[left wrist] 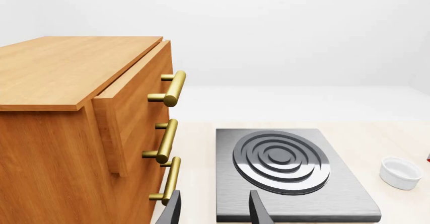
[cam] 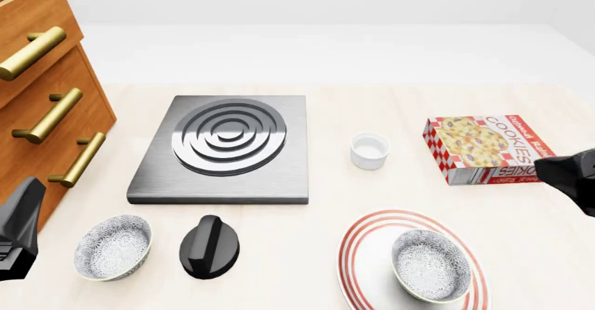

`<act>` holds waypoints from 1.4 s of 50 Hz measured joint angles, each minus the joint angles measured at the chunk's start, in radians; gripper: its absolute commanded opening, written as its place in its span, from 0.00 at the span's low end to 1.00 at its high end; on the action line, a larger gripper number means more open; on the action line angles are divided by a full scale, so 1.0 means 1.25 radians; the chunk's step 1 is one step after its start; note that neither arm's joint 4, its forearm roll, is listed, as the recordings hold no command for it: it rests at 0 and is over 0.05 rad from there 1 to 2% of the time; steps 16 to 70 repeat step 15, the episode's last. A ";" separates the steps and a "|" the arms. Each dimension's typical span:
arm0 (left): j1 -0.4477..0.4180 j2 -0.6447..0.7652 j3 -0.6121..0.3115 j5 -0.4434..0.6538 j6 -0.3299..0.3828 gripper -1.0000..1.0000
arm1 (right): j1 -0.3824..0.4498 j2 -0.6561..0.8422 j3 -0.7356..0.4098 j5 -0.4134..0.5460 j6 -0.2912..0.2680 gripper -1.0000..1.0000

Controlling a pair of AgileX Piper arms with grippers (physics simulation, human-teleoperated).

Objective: Pick the akita bowl between the plate and the ramekin and place it on the plate.

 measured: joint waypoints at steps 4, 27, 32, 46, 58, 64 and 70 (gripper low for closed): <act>0.000 0.000 0.000 0.000 0.000 1.00 | -0.019 -0.031 -0.036 0.021 -0.010 1.00; 0.000 0.000 0.000 0.000 0.000 1.00 | -0.042 -0.067 -0.093 0.052 -0.022 1.00; 0.000 0.000 0.000 0.000 0.000 1.00 | -0.042 -0.067 -0.093 0.052 -0.022 1.00; 0.000 0.000 0.000 0.000 0.000 1.00 | -0.042 -0.067 -0.093 0.052 -0.022 1.00; 0.000 0.000 0.000 0.000 0.000 1.00 | -0.042 -0.067 -0.093 0.052 -0.022 1.00; 0.000 0.000 0.000 0.000 0.000 1.00 | -0.042 -0.067 -0.093 0.052 -0.022 1.00; 0.000 0.000 0.000 0.000 0.000 1.00 | -0.042 -0.067 -0.093 0.052 -0.022 1.00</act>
